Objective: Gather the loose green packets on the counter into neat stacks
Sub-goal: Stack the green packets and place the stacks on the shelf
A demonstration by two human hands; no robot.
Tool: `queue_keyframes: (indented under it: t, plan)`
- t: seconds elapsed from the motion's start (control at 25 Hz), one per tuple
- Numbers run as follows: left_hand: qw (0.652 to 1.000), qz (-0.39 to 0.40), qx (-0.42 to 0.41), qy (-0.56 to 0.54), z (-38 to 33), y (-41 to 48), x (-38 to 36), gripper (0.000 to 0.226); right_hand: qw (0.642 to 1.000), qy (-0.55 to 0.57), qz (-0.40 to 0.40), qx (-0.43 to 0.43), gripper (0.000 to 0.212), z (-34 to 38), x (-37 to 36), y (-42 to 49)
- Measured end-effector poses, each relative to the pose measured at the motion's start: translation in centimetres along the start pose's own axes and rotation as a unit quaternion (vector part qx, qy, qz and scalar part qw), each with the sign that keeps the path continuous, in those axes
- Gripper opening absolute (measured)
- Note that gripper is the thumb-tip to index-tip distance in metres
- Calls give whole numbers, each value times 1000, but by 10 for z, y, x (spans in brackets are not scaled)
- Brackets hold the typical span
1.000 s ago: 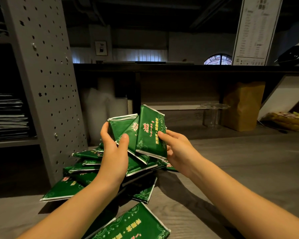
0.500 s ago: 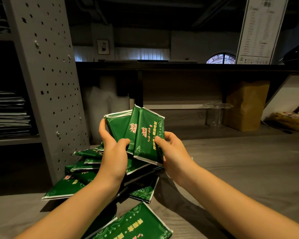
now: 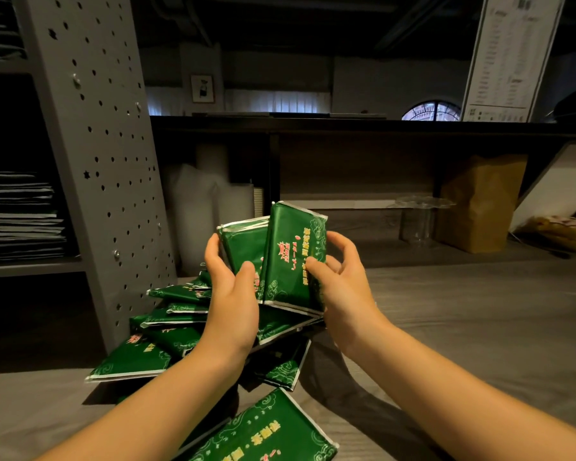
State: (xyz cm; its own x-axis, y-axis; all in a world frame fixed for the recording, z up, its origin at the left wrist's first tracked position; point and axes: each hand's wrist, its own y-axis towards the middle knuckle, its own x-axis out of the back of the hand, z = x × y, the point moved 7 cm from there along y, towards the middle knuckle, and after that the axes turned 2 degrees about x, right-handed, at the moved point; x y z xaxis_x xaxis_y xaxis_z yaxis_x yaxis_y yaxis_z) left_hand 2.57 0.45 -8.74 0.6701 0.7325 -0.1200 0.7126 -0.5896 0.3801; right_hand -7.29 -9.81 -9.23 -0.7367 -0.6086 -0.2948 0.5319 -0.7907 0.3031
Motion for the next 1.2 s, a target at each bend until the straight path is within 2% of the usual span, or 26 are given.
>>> queue_keyframes:
  t: [0.2,0.4,0.52,0.64,0.8,0.88,0.96,1.0,1.08,1.12,1.2]
  plan:
    - [999,-32,23,13,-1,9,13,38,981,-160,7,108,49,22,8,6]
    - [999,-49,2,-7,-11,2,11,25,959,-208,62,182,51,17,-20,-11]
    - [999,-17,20,-32,-9,-4,3,37,956,-216,62,190,59,6,-27,-15]
    - [999,24,4,-41,-11,-8,-5,51,963,-179,71,190,55,5,-27,-17]
    - [999,29,-30,14,-14,0,-1,55,965,-144,135,171,49,12,-33,-15]
    - [999,22,-30,26,-16,7,5,54,960,-172,153,158,44,17,-26,-4]
    - [999,20,-19,17,-18,12,10,54,925,-321,134,155,39,20,-1,15]
    - [1000,19,-14,12,-19,14,13,56,882,-429,133,143,38,17,14,25]
    - [1000,18,-13,16,-20,17,17,60,770,-614,160,68,41,-2,46,40]
    - [999,21,-16,24,-20,18,17,60,730,-659,180,11,44,-14,59,43]
    - [999,22,-22,32,-22,20,19,59,698,-678,219,-73,55,-30,69,41]
